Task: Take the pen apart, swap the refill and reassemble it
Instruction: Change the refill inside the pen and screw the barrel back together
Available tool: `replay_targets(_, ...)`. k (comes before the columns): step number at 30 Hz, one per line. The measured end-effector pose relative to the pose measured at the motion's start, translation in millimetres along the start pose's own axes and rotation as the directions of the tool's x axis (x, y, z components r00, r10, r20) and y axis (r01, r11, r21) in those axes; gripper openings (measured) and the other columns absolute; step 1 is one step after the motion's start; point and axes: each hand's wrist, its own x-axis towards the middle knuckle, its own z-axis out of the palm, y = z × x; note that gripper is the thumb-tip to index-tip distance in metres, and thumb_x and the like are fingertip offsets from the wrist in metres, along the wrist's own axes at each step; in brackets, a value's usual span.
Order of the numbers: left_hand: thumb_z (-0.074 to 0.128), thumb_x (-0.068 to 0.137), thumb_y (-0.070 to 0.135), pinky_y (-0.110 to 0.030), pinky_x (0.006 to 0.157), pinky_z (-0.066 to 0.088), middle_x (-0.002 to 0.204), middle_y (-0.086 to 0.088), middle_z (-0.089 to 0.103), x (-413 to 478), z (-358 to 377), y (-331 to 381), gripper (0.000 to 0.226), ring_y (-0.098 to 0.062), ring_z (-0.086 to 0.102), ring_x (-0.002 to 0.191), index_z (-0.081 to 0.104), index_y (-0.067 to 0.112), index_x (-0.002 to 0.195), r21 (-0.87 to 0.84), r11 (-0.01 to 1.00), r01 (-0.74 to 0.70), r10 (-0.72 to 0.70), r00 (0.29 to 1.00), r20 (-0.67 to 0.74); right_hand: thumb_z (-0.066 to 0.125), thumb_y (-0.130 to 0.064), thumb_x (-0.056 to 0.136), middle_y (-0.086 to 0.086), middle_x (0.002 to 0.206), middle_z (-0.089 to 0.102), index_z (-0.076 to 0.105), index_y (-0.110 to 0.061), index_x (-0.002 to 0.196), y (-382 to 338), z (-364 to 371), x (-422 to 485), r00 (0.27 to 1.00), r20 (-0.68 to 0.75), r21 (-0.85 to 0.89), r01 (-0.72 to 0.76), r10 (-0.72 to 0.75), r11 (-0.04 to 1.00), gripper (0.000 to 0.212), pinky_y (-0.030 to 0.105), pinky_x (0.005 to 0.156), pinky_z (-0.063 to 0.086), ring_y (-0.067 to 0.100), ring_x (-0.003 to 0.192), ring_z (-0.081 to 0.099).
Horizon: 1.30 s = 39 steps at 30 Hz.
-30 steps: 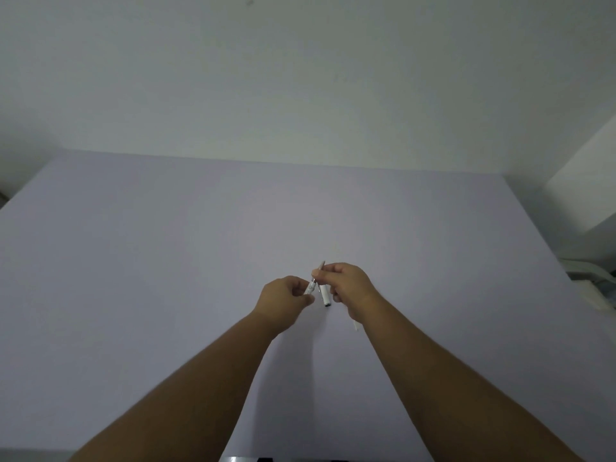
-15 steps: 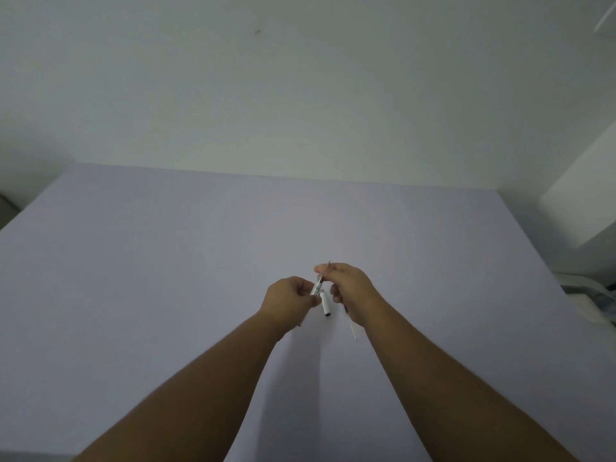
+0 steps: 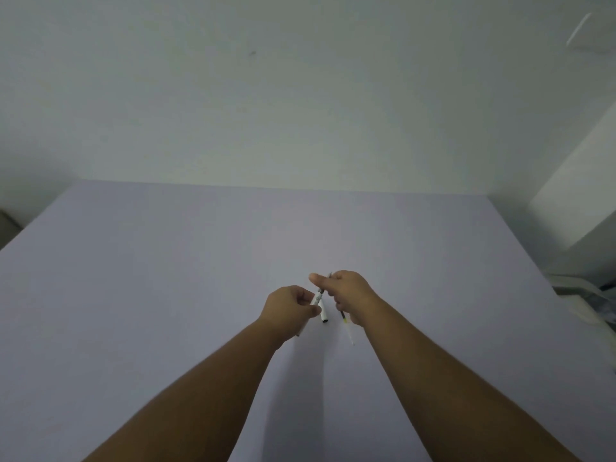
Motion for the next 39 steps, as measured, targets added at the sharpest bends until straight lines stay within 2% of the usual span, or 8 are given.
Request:
replay_targets(4,0.069,0.083,0.019,-0.018,0.049,0.041,0.075,0.008,0.058,0,-4,2,0.007,-0.006,0.052,0.064,0.065,0.02,0.089,-0.006,1.0,-0.007,0.007,1.0,-0.021,0.066,-0.027,0.086,0.004,0.084,0.059,0.067,-0.011,0.087,0,-3,-3,0.993,0.104,0.182,0.036,-0.055,0.983,0.016,0.022,0.059,0.04,0.012,0.064,0.044)
replay_targets(8,0.068,0.084,0.018,-0.019,0.052,0.044,0.076,0.007,0.058,-1,-2,3,0.006,-0.006,0.053,0.065,0.063,0.021,0.086,-0.007,1.0,-0.009,0.009,1.0,-0.001,0.068,-0.044,0.082,0.002,0.075,0.052,0.059,-0.009,0.082,-4,-2,-7,1.0,0.007,-0.038,-0.02,0.021,0.999,0.036,0.022,0.052,0.035,0.013,0.057,0.039)
replay_targets(13,0.069,0.083,0.019,-0.02,0.054,0.042,0.077,0.007,0.059,1,-4,3,0.007,-0.008,0.054,0.067,0.064,0.021,0.086,-0.013,1.0,-0.003,0.003,1.0,-0.014,0.064,-0.024,0.088,0.001,0.084,0.061,0.067,-0.015,0.086,-1,-2,-6,0.993,0.097,0.18,0.054,-0.073,0.982,0.01,0.021,0.057,0.038,0.011,0.064,0.045)
replay_targets(18,0.067,0.084,0.018,-0.019,0.054,0.041,0.077,0.006,0.059,1,-1,3,0.005,-0.008,0.053,0.067,0.064,0.02,0.087,0.001,1.0,-0.006,0.006,1.0,0.01,0.069,-0.046,0.08,0.003,0.075,0.051,0.059,-0.01,0.082,-3,-1,-3,0.999,-0.01,-0.01,-0.034,0.034,0.999,0.038,0.023,0.054,0.036,0.013,0.058,0.04)
replay_targets(22,0.069,0.083,0.02,-0.02,0.053,0.041,0.077,0.005,0.059,4,-5,3,0.008,-0.01,0.053,0.067,0.065,0.018,0.09,-0.005,1.0,0.002,-0.002,1.0,-0.019,0.065,-0.026,0.087,0.003,0.083,0.06,0.068,-0.012,0.089,-1,-1,-1,0.994,0.091,0.203,0.036,-0.055,0.979,0.014,0.022,0.055,0.039,0.012,0.062,0.045)
replay_targets(26,0.068,0.084,0.019,-0.019,0.052,0.039,0.077,0.005,0.059,5,-1,2,0.008,-0.008,0.053,0.066,0.066,0.017,0.091,-0.005,1.0,0.01,-0.01,1.0,-0.002,0.068,-0.044,0.081,0.001,0.072,0.052,0.061,-0.009,0.085,-3,0,0,1.0,-0.009,-0.014,-0.005,0.005,1.0,0.036,0.023,0.055,0.039,0.012,0.056,0.043)
replay_targets(30,0.069,0.083,0.02,-0.019,0.052,0.04,0.08,0.004,0.06,7,-2,3,0.01,-0.008,0.053,0.066,0.065,0.017,0.092,-0.013,1.0,0.016,-0.016,1.0,-0.019,0.065,-0.031,0.087,0.001,0.082,0.06,0.066,-0.013,0.09,-2,-1,0,0.995,0.085,0.167,0.028,-0.042,0.986,0.018,0.022,0.058,0.04,0.011,0.063,0.045)
replay_targets(39,0.069,0.084,0.02,-0.019,0.053,0.041,0.078,0.005,0.059,9,-1,4,0.007,-0.009,0.054,0.068,0.065,0.019,0.09,-0.013,1.0,0.014,-0.014,1.0,-0.013,0.064,-0.031,0.088,0.001,0.084,0.06,0.065,-0.015,0.085,-2,-4,0,0.996,0.084,0.143,0.027,-0.039,0.989,0.017,0.022,0.056,0.037,0.011,0.063,0.043)
